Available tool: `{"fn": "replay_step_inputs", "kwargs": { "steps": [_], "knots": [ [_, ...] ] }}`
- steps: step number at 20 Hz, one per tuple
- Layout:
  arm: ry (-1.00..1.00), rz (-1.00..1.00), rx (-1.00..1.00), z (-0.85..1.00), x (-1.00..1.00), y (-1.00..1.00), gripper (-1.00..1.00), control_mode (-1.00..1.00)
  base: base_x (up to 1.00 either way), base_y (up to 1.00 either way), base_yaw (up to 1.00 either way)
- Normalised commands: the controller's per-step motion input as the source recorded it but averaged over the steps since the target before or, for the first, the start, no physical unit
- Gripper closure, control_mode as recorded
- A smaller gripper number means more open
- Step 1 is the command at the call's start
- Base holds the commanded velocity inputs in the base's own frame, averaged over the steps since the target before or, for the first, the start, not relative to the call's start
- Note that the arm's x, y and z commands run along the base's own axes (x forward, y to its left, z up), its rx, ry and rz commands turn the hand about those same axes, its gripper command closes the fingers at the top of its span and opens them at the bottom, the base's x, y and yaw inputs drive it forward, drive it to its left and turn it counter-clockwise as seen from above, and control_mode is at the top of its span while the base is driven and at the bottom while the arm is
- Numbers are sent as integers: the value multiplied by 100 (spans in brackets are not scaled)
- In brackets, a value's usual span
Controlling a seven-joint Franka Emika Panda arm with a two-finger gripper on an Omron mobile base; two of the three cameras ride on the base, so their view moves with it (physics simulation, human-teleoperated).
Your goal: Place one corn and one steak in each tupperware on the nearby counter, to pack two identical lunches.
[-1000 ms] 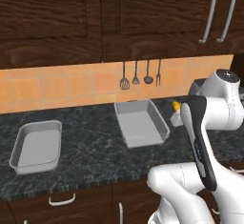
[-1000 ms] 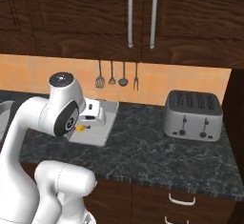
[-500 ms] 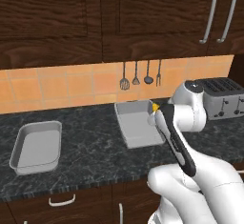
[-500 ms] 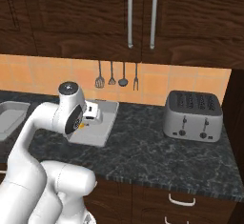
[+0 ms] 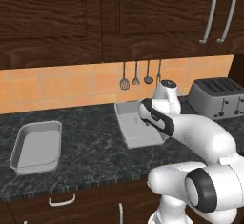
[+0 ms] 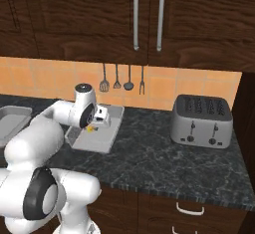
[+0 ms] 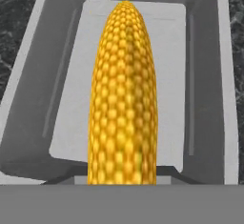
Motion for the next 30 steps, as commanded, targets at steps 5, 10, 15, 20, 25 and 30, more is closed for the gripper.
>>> {"fn": "replay_step_inputs", "kwargs": {
  "steps": [5,10,15,20,25,30],
  "knots": [
    [21,0,0,-15,49,0,100,-100,0,0,0],
    [0,0,0,-71,11,0,100,-100,0,0,0],
    [0,0,-1,-32,30,0,100,-100,0,0,0],
    [0,0,0,-6,34,-11,100,-100,0,0,0],
    [0,0,0,-17,0,-25,100,-100,0,0,0],
    [0,0,-2,-60,1,9,100,-100,0,0,0]
  ]
}}
